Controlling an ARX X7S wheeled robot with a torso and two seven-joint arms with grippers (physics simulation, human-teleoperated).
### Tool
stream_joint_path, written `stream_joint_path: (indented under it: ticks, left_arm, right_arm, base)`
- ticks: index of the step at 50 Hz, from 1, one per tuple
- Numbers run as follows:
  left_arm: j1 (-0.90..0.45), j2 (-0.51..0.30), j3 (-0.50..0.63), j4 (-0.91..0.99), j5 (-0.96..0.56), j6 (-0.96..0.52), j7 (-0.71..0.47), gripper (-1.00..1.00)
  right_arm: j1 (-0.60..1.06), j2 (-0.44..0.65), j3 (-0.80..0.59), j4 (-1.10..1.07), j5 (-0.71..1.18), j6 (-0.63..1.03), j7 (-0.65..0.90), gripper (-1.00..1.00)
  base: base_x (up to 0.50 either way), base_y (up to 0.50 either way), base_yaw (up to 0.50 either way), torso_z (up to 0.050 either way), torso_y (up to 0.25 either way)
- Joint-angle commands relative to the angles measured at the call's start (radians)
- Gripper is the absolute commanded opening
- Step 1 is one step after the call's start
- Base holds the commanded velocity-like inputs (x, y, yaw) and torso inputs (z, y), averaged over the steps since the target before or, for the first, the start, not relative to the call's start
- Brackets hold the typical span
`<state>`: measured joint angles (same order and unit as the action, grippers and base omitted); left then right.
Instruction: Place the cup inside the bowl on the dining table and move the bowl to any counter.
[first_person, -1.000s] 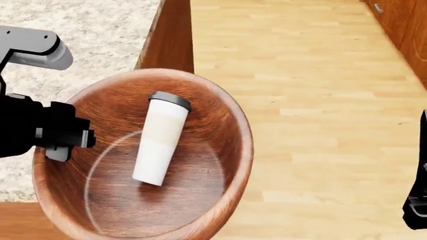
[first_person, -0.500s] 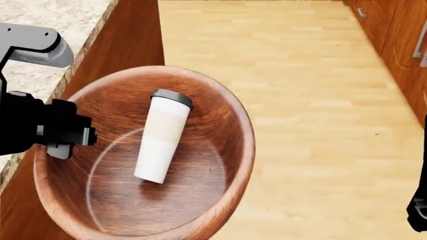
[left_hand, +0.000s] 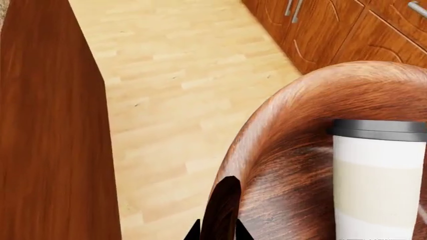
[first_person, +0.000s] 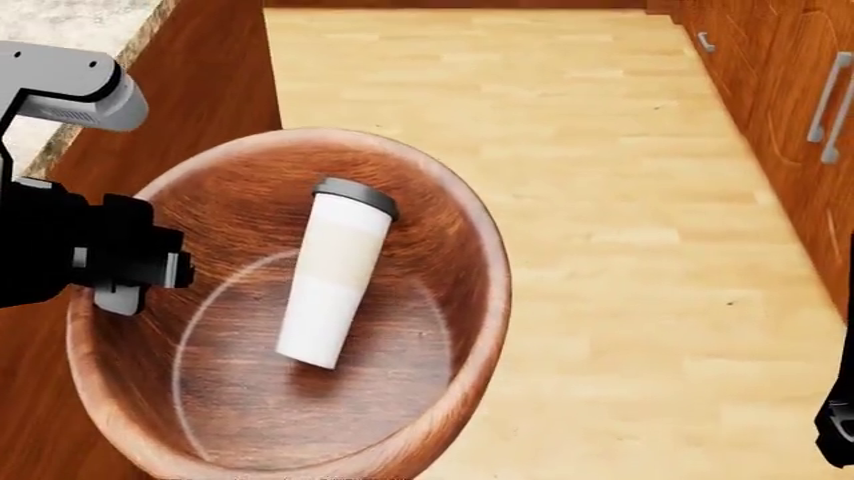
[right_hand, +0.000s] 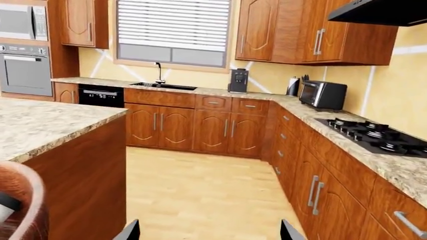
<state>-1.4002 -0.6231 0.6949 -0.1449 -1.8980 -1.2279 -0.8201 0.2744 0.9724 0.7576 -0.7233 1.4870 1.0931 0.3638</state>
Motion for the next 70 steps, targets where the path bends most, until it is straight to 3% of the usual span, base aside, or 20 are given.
stream_joint_path:
  ticks: [1, 70]
  left_arm:
    - [-0.006, -0.006, -0.002, -0.013, 0.020, 0.019, 0.022, -1.00]
    - [0.000, -0.015, 0.021, -0.007, 0.026, 0.047, 0.036, -1.00]
  right_arm:
    - [-0.013, -0.004, 0.006, -0.012, -0.022, 0.003, -0.014, 1.00]
    - [-0.039, -0.002, 0.004, -0.014, -0.053, -0.023, -0.027, 1.00]
  base:
    - [0.50, -0.07, 0.00, 0.000, 0.000]
    - [0.50, -0.05, 0.00, 0.000, 0.002]
